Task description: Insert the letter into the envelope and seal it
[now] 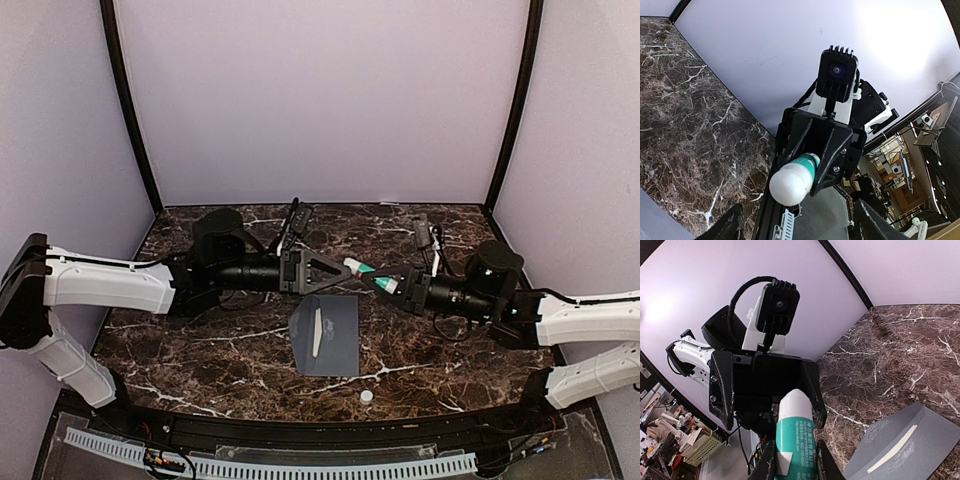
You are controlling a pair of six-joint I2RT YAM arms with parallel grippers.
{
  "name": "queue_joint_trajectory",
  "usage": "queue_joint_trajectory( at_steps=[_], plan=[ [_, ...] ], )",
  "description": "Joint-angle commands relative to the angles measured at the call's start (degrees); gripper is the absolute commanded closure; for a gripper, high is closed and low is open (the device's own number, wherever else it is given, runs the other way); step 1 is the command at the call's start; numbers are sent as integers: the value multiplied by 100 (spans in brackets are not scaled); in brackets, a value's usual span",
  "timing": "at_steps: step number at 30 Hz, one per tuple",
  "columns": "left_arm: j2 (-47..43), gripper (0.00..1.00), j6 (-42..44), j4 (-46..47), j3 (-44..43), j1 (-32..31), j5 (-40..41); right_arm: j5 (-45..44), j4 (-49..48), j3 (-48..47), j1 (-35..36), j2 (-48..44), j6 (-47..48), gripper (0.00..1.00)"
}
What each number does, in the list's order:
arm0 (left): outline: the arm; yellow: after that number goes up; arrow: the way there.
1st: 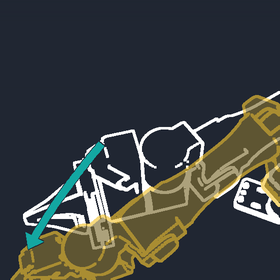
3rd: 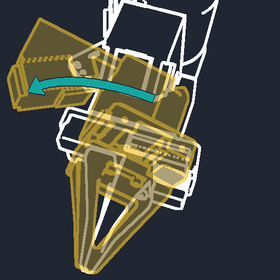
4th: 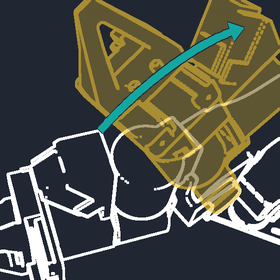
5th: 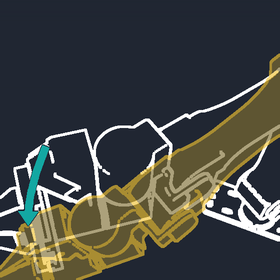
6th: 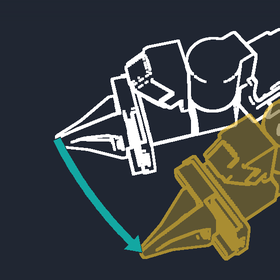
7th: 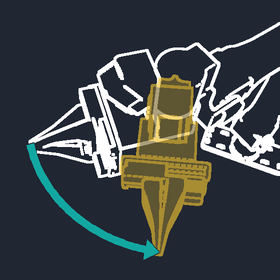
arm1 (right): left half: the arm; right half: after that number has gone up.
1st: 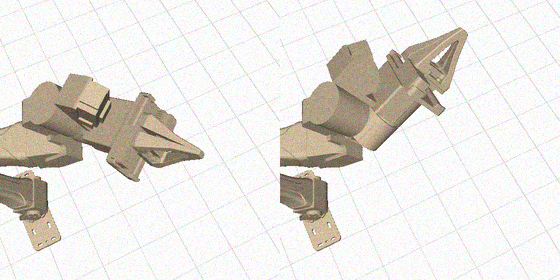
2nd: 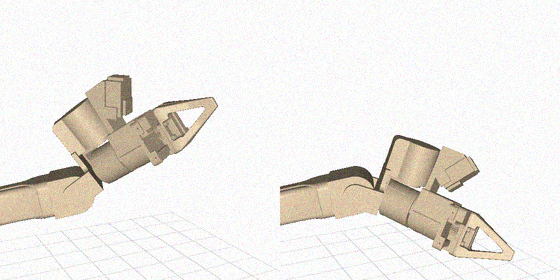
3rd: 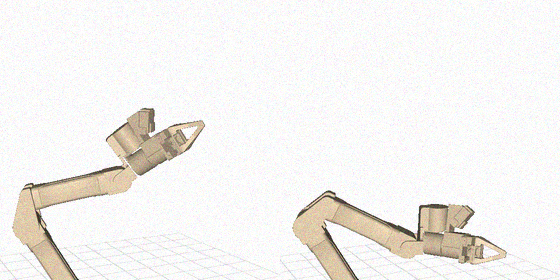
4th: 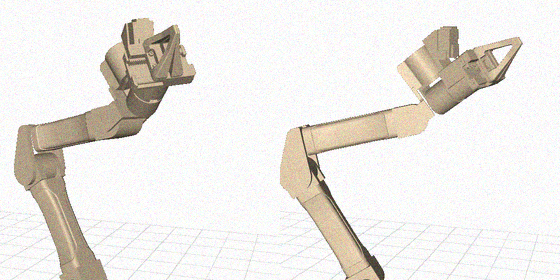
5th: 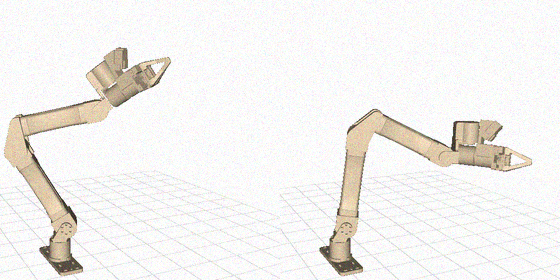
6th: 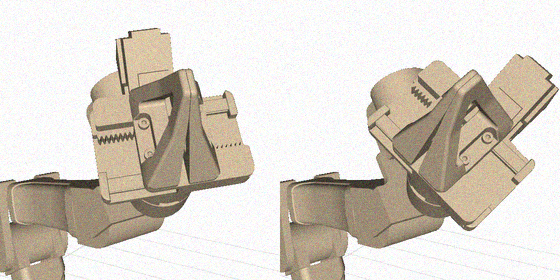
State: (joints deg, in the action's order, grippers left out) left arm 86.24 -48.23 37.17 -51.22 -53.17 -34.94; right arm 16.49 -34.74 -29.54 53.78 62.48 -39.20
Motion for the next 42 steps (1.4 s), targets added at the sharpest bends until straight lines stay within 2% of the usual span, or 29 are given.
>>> queue_joint_trajectory(
  at_steps=[1,6,8,16,18,24,27,30,36,42],
  plan=[
    [18,27,-127,93,-195,-32,-174,149,-342,-234,85,97,128,100],
    [135,29,-335,331,-223,-46,-349,201,-332,-311,130,195,164,100],
    [211,33,-400,410,-242,-57,-400,218,-332,-339,140,219,170,100],
    [316,69,-586,717,-227,-71,-474,276,-201,-405,192,317,228,100],
    [329,71,-651,824,-199,-71,-492,283,-160,-412,202,323,250,100],
    [358,73,-791,1030,-153,-68,-540,323,-91,-418,206,319,272,100],
    [379,63,-864,1156,-136,-67,-541,338,-69,-418,216,310,287,100],
    [392,62,-915,1239,-113,-65,-516,348,-27,-406,221,269,305,100],
    [436,70,-1020,1378,-61,-64,-484,315,25,-379,223,204,329,100],
    [449,60,-1105,1516,36,-62,-375,363,54,-360,238,175,354,100]
  ],
)
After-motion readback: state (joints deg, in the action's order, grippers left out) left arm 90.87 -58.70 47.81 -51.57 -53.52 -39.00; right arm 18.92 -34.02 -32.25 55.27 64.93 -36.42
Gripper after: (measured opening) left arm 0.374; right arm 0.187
